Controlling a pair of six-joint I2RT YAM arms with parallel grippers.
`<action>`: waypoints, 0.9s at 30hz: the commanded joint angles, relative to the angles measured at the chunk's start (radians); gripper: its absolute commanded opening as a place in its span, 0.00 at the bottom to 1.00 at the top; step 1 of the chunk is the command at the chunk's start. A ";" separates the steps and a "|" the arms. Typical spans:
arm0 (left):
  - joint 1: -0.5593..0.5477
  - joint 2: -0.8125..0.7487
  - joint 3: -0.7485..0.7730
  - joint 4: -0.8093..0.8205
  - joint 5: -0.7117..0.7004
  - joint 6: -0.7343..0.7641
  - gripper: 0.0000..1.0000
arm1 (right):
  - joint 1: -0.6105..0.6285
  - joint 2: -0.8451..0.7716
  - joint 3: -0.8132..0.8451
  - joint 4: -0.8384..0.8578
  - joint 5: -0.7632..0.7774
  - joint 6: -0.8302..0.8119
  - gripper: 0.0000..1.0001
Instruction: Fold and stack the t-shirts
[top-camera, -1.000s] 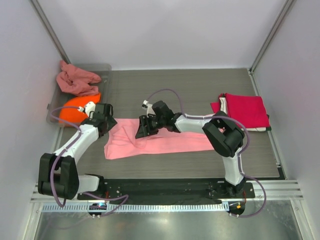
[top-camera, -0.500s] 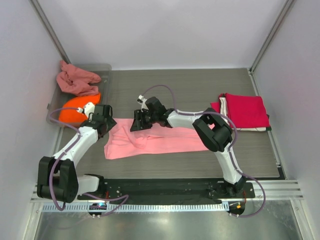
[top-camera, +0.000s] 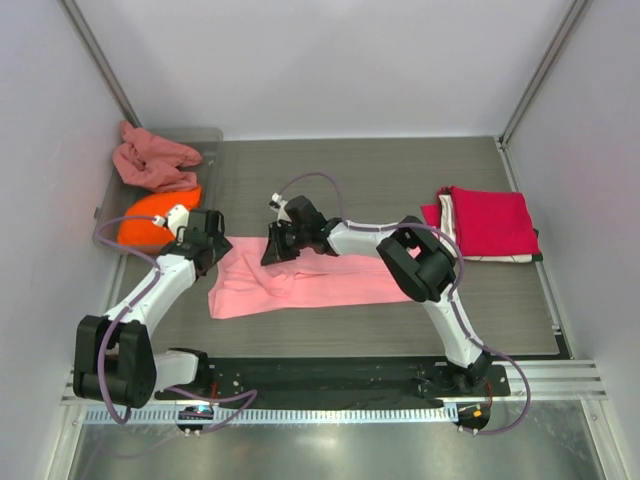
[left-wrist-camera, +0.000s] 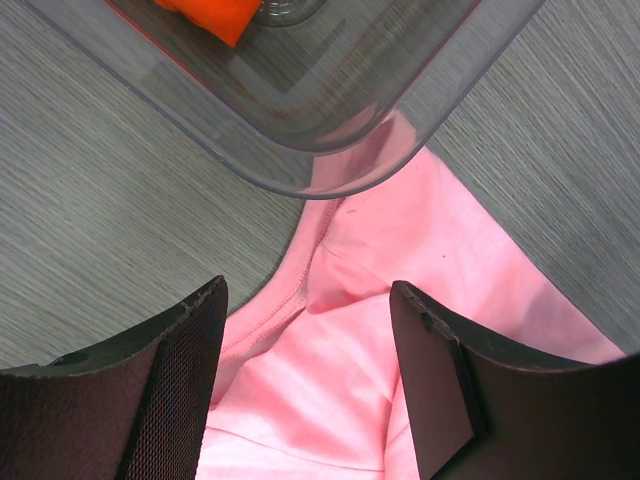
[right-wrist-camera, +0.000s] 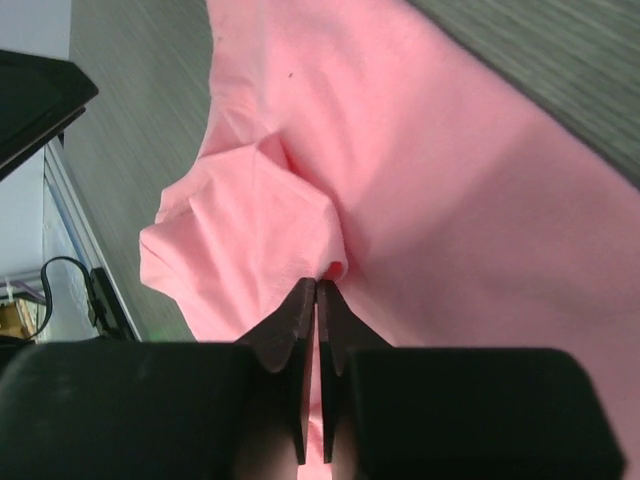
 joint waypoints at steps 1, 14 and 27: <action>0.002 -0.029 -0.004 0.031 -0.039 0.004 0.67 | 0.025 -0.045 0.010 0.033 -0.050 -0.005 0.06; 0.002 -0.086 -0.043 0.002 0.012 -0.015 0.67 | 0.124 -0.205 -0.148 0.028 -0.116 -0.019 0.01; 0.002 -0.196 -0.080 -0.104 0.177 -0.052 0.67 | 0.192 -0.301 -0.246 0.053 -0.068 0.025 0.57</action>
